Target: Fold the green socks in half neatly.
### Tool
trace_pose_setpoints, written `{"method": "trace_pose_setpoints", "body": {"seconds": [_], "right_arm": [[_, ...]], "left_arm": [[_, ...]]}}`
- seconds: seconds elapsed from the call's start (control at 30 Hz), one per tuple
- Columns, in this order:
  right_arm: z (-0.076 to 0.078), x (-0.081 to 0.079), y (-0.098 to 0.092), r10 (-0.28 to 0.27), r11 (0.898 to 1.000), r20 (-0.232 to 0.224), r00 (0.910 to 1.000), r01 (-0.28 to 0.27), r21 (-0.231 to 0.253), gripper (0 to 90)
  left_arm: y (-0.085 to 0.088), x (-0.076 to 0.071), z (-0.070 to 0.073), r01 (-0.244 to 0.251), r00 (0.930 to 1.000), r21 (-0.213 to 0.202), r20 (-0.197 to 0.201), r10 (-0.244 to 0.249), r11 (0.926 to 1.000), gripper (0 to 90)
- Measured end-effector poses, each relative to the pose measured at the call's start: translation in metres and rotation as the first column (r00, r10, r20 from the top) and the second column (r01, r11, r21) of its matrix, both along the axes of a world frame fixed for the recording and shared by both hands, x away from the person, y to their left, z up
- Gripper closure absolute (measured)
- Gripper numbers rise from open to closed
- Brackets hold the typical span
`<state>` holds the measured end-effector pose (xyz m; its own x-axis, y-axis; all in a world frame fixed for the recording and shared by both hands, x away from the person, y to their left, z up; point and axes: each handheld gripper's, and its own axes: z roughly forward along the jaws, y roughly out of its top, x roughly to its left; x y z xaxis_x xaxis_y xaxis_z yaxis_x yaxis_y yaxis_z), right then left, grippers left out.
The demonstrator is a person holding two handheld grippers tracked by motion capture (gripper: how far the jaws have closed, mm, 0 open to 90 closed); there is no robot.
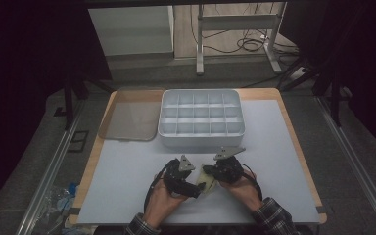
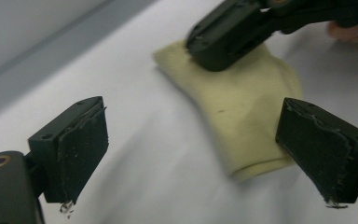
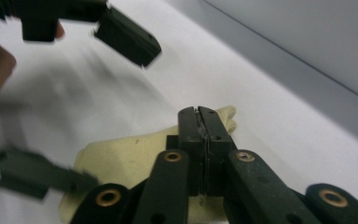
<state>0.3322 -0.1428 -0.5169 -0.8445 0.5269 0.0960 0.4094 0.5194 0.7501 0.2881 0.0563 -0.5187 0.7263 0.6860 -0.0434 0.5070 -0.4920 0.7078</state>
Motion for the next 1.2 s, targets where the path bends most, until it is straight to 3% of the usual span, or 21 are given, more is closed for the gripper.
{"method": "trace_pose_setpoints", "body": {"seconds": [0.13,0.3,0.5,0.73,1.2], "right_arm": [[0.004,-0.002,-0.002,-0.001,1.0,0.014,0.9999,0.001,0.004,86.3],[0.009,-0.004,-0.007,-0.012,1.0,0.029,0.9995,0.012,0.01,83.1],[0.009,-0.009,-0.015,-0.026,1.0,0.046,0.9986,0.025,0.01,78.6],[0.01,-0.015,-0.025,-0.052,0.999,0.068,0.9963,0.052,0.004,72.7],[0.011,-0.021,-0.029,-0.052,0.999,0.084,0.9951,0.052,0.005,65.1]], "left_arm": [[0.015,0.003,0.005,-0.04,0.9988,0.016,0.028,0.04,0.9991,9.3],[0.024,0.009,-0.006,-0.075,0.9968,0.054,0.03,0.074,0.9957,9.2],[0.02,0.012,-0.017,-0.057,0.9984,0.064,0.008,0.056,0.9963,9.2],[0.017,0.007,-0.019,-0.046,0.9989,0.066,-0.001,0.046,0.9967,9.2],[0.005,-0.007,-0.02,-0.019,0.9998,0.051,-0.002,0.019,0.9985,9.2]]}}
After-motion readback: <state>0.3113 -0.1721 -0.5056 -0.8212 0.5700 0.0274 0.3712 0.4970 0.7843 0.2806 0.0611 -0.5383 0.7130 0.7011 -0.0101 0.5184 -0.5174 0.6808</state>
